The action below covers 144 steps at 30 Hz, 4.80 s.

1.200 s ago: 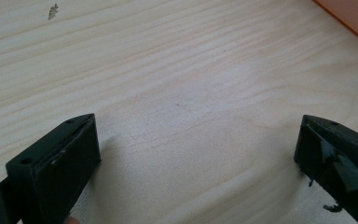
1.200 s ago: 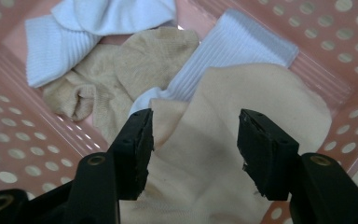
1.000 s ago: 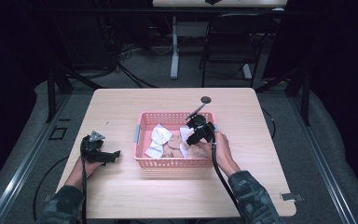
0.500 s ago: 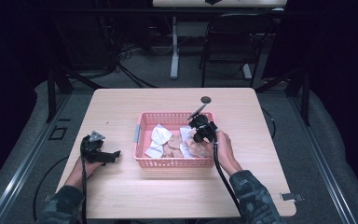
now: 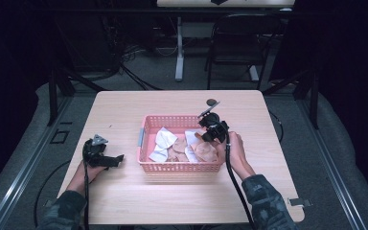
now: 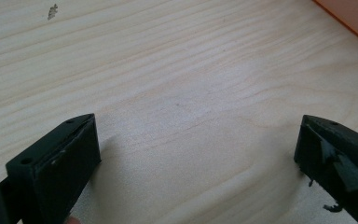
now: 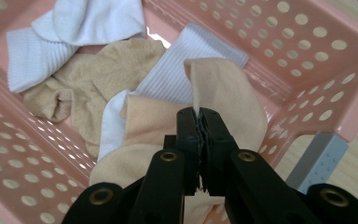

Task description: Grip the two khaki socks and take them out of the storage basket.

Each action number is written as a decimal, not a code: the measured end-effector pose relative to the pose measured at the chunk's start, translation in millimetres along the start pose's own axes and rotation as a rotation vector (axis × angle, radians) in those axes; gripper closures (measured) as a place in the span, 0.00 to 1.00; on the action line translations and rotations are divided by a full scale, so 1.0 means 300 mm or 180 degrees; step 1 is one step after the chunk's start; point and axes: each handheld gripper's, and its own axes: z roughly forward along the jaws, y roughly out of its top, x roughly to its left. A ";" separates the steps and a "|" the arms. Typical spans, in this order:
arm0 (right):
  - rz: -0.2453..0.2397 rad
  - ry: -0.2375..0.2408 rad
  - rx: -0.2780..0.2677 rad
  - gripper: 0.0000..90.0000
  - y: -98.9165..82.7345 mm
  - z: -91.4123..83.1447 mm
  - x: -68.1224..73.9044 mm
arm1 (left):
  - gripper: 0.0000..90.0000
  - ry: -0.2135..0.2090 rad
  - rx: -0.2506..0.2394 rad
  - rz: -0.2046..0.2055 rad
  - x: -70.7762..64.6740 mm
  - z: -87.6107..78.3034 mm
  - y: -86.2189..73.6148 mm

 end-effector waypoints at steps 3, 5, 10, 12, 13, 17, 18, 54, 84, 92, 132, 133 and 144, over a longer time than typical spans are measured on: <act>-0.0012 0.0074 0.0004 0.97 0.004 -0.021 -0.007 | 0.00 0.0000 0.0001 0.0001 0.000 0.000 0.000; -0.0007 0.0076 -0.0028 0.97 0.006 -0.030 -0.008 | 0.00 0.0000 0.0000 -0.0001 0.000 0.000 0.000; 0.0012 0.0109 -0.0100 0.97 0.010 -0.054 -0.012 | 0.00 0.0000 0.0000 0.0000 0.000 0.000 0.000; 0.0014 0.0145 -0.0098 0.97 0.015 -0.069 -0.016 | 0.00 0.0001 0.0001 0.0001 0.000 0.000 0.000; 0.0016 0.0152 -0.0118 0.97 0.017 -0.074 -0.017 | 0.00 0.0001 0.0000 0.0000 0.000 0.000 0.000; -0.0030 0.0138 -0.0109 0.97 0.028 -0.095 -0.021 | 0.00 0.0000 0.0000 0.0000 0.000 0.000 0.000; -0.0040 0.0132 -0.0099 0.97 0.031 -0.101 -0.021 | 0.00 0.0001 0.0000 -0.0001 0.000 0.000 0.000; -0.0110 0.0077 -0.0390 0.97 0.094 -0.304 -0.048 | 0.00 0.0001 0.0001 0.0001 0.000 0.000 0.000; 0.0145 -0.0110 -0.0596 0.97 -0.010 -0.421 -0.185 | 0.00 0.0004 0.0001 -0.0002 -0.001 0.000 0.000; 0.0278 -0.0172 -0.0595 0.97 -0.060 -0.441 -0.244 | 0.00 0.0004 0.0001 -0.0002 -0.001 0.000 0.000; 0.0867 -0.0259 -0.0346 0.97 -0.282 -0.261 -0.423 | 0.00 0.0004 -0.0008 -0.0014 -0.001 0.000 0.000; 0.0858 -0.0264 -0.0321 0.97 -0.287 -0.250 -0.424 | 0.00 0.0002 -0.0009 -0.0012 -0.001 0.001 0.000; 0.0895 -0.0180 -0.0197 0.97 -0.294 -0.204 -0.436 | 0.00 -0.0008 -0.0011 -0.0005 0.000 0.001 0.000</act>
